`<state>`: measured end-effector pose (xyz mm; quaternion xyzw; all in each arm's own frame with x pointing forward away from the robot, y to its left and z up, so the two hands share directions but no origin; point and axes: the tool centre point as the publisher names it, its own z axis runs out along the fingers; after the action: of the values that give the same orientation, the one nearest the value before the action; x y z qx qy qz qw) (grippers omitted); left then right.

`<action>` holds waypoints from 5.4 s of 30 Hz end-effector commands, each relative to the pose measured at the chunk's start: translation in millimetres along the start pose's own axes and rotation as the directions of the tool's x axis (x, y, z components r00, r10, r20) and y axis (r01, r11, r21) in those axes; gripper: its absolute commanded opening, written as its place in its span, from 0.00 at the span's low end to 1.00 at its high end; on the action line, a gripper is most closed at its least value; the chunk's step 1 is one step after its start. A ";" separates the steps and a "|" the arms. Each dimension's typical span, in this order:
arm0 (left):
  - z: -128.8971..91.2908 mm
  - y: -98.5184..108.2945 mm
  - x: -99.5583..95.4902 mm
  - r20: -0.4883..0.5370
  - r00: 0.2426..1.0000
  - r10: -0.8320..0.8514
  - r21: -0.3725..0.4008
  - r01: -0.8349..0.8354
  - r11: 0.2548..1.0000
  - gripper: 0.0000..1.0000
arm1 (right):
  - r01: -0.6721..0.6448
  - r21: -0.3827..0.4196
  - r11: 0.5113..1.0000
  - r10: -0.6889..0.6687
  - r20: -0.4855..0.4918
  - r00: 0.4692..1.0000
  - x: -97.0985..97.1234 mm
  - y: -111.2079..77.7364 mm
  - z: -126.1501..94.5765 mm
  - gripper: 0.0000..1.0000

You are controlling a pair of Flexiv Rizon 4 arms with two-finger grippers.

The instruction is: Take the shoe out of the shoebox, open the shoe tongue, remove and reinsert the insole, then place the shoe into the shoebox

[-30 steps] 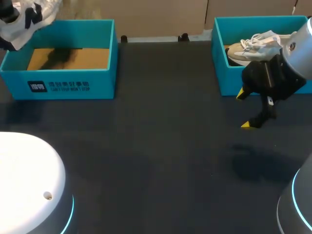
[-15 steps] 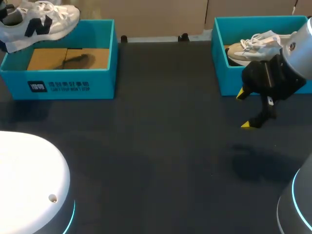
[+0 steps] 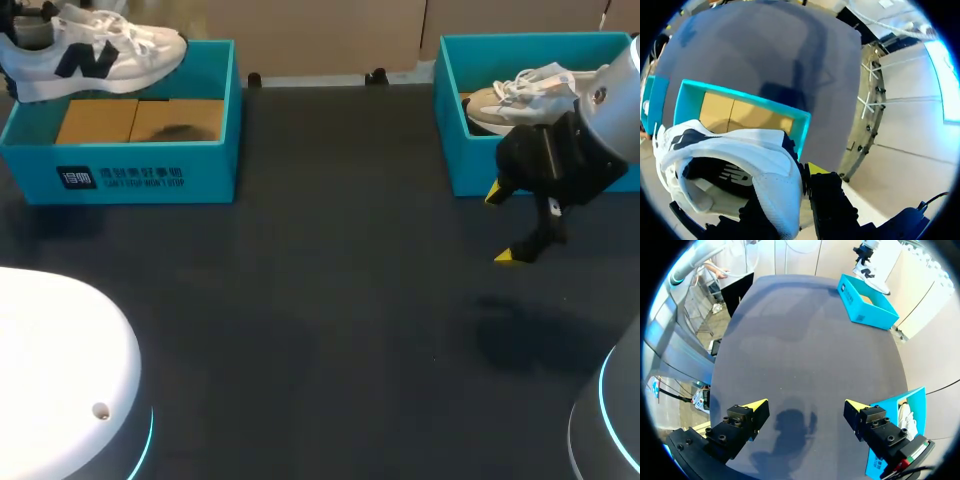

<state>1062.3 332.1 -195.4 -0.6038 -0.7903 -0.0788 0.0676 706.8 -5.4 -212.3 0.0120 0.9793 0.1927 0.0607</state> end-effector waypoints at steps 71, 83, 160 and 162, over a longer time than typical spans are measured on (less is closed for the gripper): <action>107.3 18.3 -48.4 -0.035 0.976 0.214 -0.068 -0.216 0.974 0.00 | 0.000 0.002 1.000 0.000 0.000 1.000 -0.1 0.0 1.3 1.00; 118.4 -5.7 -47.5 -0.023 0.973 0.231 -0.072 -0.232 0.970 0.00 | 0.000 0.002 1.000 0.000 0.000 1.000 -0.1 0.0 1.3 1.00; 133.9 -21.1 -54.6 0.011 0.963 0.270 0.020 -0.270 0.963 0.81 | 0.000 0.002 1.000 0.000 0.000 1.000 -0.1 0.0 1.3 1.00; 125.0 -20.0 -53.0 0.032 0.962 0.270 0.020 -0.270 0.963 0.81 | 0.000 0.002 1.000 0.000 0.000 1.000 -0.1 0.0 1.3 1.00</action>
<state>1060.1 299.4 -341.3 -0.7050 -0.7029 -0.0529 0.0780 706.8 -5.4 -212.3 0.0120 0.9793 0.1927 0.0607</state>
